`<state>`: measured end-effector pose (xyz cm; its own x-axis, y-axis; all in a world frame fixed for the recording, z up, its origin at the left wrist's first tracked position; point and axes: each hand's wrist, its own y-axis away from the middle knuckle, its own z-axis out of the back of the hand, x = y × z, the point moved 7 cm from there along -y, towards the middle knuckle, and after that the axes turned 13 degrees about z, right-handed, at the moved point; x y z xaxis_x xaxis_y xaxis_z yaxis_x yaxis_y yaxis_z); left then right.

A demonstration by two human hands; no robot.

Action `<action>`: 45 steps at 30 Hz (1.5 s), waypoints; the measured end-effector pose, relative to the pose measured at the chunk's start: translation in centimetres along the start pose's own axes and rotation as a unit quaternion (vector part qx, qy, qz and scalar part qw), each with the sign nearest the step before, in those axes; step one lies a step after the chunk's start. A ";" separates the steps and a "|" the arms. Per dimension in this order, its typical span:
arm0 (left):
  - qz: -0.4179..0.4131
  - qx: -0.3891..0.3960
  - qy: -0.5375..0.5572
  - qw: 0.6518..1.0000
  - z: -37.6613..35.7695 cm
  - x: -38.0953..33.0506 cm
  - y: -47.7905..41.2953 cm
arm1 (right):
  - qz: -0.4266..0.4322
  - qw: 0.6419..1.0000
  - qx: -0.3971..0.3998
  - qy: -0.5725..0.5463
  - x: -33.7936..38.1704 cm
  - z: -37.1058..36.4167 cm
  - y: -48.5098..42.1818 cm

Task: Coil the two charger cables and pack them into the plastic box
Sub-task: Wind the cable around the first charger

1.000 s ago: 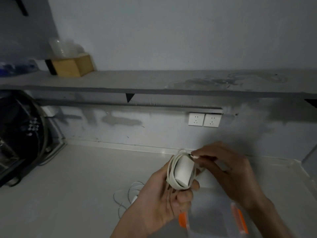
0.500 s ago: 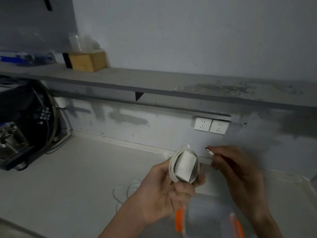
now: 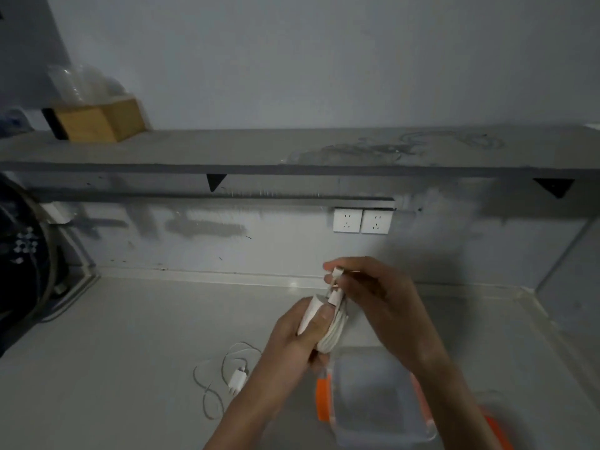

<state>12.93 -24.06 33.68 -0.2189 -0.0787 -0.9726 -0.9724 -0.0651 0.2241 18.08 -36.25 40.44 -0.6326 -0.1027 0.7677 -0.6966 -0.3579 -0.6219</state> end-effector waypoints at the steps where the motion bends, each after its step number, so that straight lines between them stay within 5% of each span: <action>1: -0.033 -0.049 -0.025 0.998 0.6 -0.4 0.0 | 0.023 0.999 0.011 0.034 0.4 -0.2 0.3; 7: -0.118 -0.194 -0.156 0.961 3.0 -1.0 0.0 | 0.001 0.997 -0.067 0.044 -0.6 -1.2 2.7; 14: -0.212 -0.221 -0.237 0.922 4.4 -2.3 1.4 | -0.034 0.996 -0.073 -0.021 -1.3 -0.2 1.9; 20: -0.279 -0.383 -0.390 0.790 3.8 -2.6 3.0 | -0.136 0.970 -0.085 -0.181 -3.0 -6.0 4.3; 23: -0.272 -0.402 -0.423 0.765 3.3 -2.2 3.8 | -0.135 0.966 -0.087 -0.202 -3.3 -7.4 3.9; 25: -0.274 -0.357 -0.446 0.774 2.5 -1.6 4.2 | -0.133 0.967 -0.098 -0.193 -3.7 -7.7 3.4; 27: -0.267 -0.297 -0.415 0.818 1.5 -0.7 4.7 | -0.117 0.971 -0.105 -0.179 -3.9 -7.7 2.9; 30: -0.213 -0.245 -0.164 0.932 2.8 -0.4 5.0 | -0.096 0.973 -0.112 -0.178 -4.3 -7.0 2.2; 32: -0.146 -0.223 -0.021 0.964 5.2 -0.8 4.3 | -0.087 0.976 -0.072 -0.184 -4.4 -6.6 1.8; 34: -0.065 -0.144 -0.014 0.987 6.6 -1.4 3.0 | -0.089 0.976 -0.012 -0.199 -4.2 -6.8 1.4; 38: -0.037 -0.002 -0.063 0.997 6.3 -2.9 3.0 | -0.056 0.978 0.110 -0.169 -2.8 -7.5 0.3; 45: -0.085 -0.121 -0.116 0.982 5.5 -2.9 3.5 | -0.069 0.995 0.064 -0.031 -1.5 -7.4 -1.0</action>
<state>9.76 -18.61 36.95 -0.0944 0.1816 -0.9788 -0.9548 -0.2948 0.0374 17.25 -28.85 38.77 -0.5100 -0.0997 0.8544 -0.7236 -0.4873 -0.4888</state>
